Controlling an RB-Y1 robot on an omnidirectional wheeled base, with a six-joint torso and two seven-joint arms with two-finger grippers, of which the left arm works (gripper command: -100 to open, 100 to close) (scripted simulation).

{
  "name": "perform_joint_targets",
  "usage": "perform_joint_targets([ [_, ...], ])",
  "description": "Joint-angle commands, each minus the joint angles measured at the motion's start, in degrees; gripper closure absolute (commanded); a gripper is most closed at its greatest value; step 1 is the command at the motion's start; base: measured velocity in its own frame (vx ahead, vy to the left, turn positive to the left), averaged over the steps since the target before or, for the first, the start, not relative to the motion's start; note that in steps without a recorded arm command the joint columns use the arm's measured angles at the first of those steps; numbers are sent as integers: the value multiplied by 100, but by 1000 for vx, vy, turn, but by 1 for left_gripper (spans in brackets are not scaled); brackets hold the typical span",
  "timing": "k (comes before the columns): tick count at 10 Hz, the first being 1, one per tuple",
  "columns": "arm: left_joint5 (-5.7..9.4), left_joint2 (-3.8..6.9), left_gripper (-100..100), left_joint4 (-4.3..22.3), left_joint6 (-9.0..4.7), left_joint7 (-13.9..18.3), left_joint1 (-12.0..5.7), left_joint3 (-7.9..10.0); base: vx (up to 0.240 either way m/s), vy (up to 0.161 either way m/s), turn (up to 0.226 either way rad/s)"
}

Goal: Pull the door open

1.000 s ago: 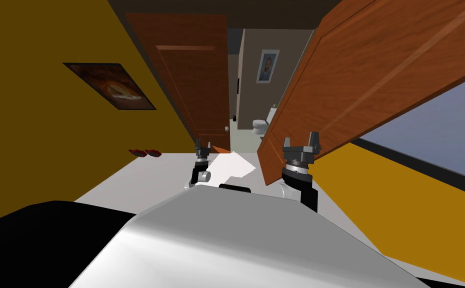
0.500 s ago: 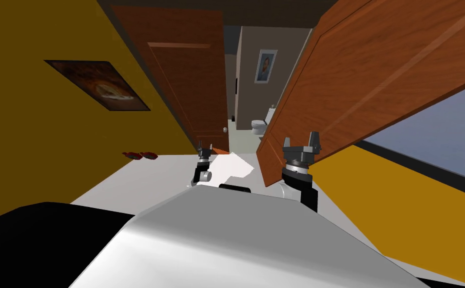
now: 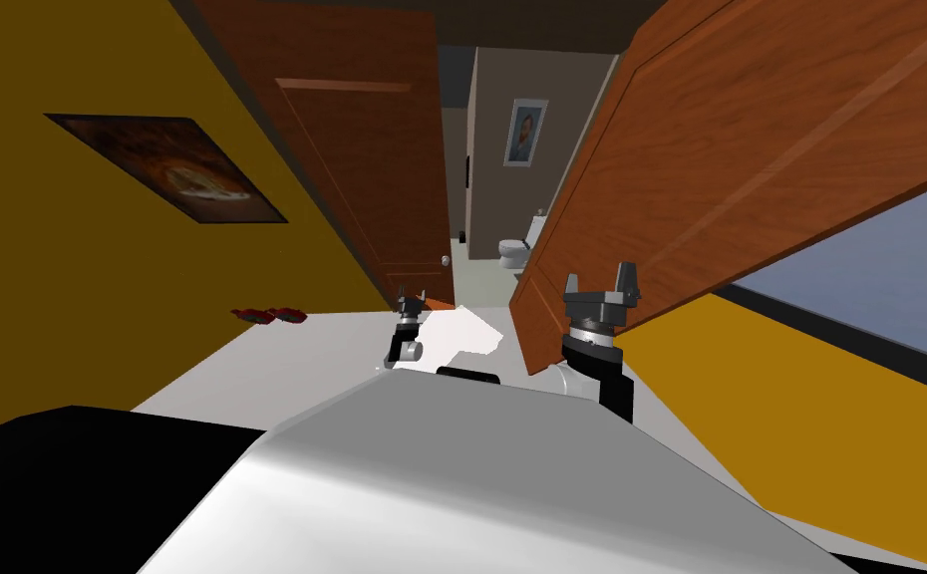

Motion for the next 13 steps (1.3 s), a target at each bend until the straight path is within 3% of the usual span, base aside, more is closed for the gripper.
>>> perform_joint_targets([
  [1, 69, 40, -100, 286, -55, 286, -127, -15, 99, -11, -53],
  [2, 69, 40, -100, 317, -55, 292, -127, -15, 69, -11, -18],
  [10, 415, 250, -100, 1893, -347, 1629, -755, -88, 97, -10, -49],
  [11, 415, 250, -100, 1905, -347, 1659, -755, -88, 67, -5, -15],
  [13, 499, 299, -100, 2232, -418, 1990, -907, -105, 66, -10, -43],
])
